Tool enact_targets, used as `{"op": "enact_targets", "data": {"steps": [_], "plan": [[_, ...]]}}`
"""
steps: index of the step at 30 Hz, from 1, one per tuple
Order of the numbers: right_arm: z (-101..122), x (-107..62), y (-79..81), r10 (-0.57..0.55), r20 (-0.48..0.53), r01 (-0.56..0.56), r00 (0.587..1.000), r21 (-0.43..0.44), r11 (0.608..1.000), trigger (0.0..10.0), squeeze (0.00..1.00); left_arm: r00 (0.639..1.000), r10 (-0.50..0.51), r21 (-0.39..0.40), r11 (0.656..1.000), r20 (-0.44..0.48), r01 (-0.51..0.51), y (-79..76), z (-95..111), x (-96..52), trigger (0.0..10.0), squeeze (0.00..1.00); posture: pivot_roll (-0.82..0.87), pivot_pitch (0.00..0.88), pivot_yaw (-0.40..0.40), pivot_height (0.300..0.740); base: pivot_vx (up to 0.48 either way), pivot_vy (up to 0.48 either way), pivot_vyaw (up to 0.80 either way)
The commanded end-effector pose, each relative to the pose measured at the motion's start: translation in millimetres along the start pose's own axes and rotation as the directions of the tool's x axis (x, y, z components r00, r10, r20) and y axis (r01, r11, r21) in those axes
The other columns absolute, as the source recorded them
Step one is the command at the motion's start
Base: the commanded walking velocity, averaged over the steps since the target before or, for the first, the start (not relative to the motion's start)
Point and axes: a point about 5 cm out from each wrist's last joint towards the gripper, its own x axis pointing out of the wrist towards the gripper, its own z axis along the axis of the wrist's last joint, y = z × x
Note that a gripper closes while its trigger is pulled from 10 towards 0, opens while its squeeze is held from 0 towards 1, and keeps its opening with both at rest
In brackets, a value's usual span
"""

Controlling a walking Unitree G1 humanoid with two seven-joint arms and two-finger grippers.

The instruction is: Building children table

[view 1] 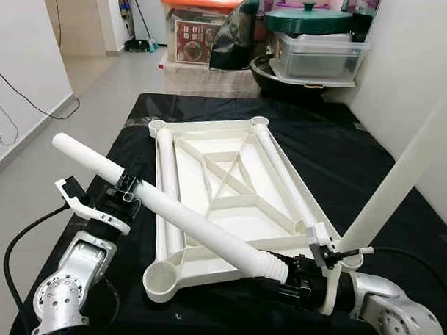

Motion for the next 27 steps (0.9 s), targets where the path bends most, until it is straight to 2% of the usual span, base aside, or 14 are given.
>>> {"op": "enact_targets", "data": {"steps": [1,2,5,6,9,11,14,16,18,20,22,23,26,27], "plan": [[2,2.1,-1.5,-0.01,-0.005,0.01,1.0,-0.016,1.0,0.0,0.0,0.999,-0.022,0.009,1.0,-0.037,0.022,-3.4,-6,0.5,0.0,0.0,-0.08,0.0,-0.047,0.74,0.0,0.0,0.0],[-3,1.3,-8.7,-0.088,-0.053,0.087,0.995,-0.014,0.996,10.0,0.87,0.999,-0.028,0.0,1.0,-0.042,0.028,-4.4,-7,1.1,0.0,0.0,-0.08,0.0,-0.046,0.74,0.0,0.0,0.0],[-3,1.3,-8.7,-0.088,-0.053,0.087,0.995,-0.014,0.996,10.0,0.87,0.999,-0.028,0.0,1.0,-0.042,0.028,-4.4,-7,1.1,0.0,0.0,-0.08,0.0,-0.046,0.74,0.0,0.0,0.0],[-6,-0.5,-11.1,-0.115,-0.071,0.115,0.991,-0.002,0.993,10.0,1.0,0.999,-0.031,-0.003,1.0,-0.044,0.031,-4.6,-8,1.2,0.0,0.0,-0.09,0.0,-0.044,0.74,0.0,0.0,0.0],[-8,-2.8,-12.5,-0.131,-0.082,0.131,0.988,0.004,0.991,10.0,1.0,0.998,-0.034,-0.006,0.999,-0.047,0.034,-5.0,-7,1.2,0.0,0.0,-0.09,0.0,-0.044,0.74,0.0,0.0,0.0],[-6,-18.5,-16.1,-0.167,-0.077,0.168,0.983,0.01,0.986,10.0,1.0,0.998,-0.033,-0.003,0.999,-0.056,0.033,-4.5,-7,0.8,0.0,0.0,-0.09,0.0,-0.043,0.74,0.0,0.0,0.0],[-6,-21.1,-16.7,-0.172,-0.076,0.173,0.982,0.009,0.985,10.0,1.0,0.998,-0.032,-0.003,0.999,-0.057,0.032,-4.4,-7,0.7,0.0,0.0,-0.09,0.0,-0.043,0.74,0.0,0.0,0.0],[4,-26.9,-19.1,-0.189,-0.064,0.188,0.98,-0.019,0.982,10.0,1.0,0.996,-0.029,0.005,1.0,-0.08,0.029,-3.5,-12,1.0,0.0,0.0,-0.1,0.0,-0.037,0.74,0.0,0.0,0.0],[4,-26.9,-19.1,-0.189,-0.064,0.188,0.98,-0.019,0.982,10.0,1.0,0.996,-0.029,0.005,1.0,-0.08,0.029,-3.5,-12,1.0,0.0,0.0,-0.1,0.0,-0.037,0.74,0.0,0.0,0.0],[26,-23.3,-17.6,-0.159,-0.026,0.157,0.987,-0.049,0.986,10.0,1.0,0.994,-0.032,0.007,0.999,-0.108,0.033,-4.1,-18,2.8,0.0,0.0,-0.1,0.0,-0.032,0.74,0.0,0.0,0.0],[26,-23.3,-17.6,-0.159,-0.026,0.157,0.987,-0.049,0.986,10.0,1.0,0.994,-0.032,0.007,0.999,-0.108,0.033,-4.1,-18,2.8,0.0,0.0,-0.1,0.0,-0.032,0.74,0.0,0.0,0.0],[37,-17.8,-15.1,-0.118,-0.014,0.118,0.993,-0.055,0.992,10.0,1.0,0.991,-0.037,0.013,0.999,-0.129,0.039,-5.0,-22,3.8,0.0,0.0,-0.1,0.0,-0.035,0.74,0.0,0.0,0.0],[37,-17.8,-15.1,-0.118,-0.014,0.118,0.993,-0.055,0.992,10.0,1.0,0.991,-0.037,0.013,0.999,-0.129,0.039,-5.0,-22,3.8,0.0,0.0,-0.1,0.0,-0.035,0.74,0.0,0.0,0.0],[46,-10.0,-10.8,-0.062,-0.045,0.058,0.997,-0.093,0.994,10.0,1.0,0.989,-0.04,0.018,0.999,-0.144,0.043,-5.8,-25,3.9,0.0,0.0,-0.09,0.0,-0.043,0.74,0.0,0.0,0.0]]}}
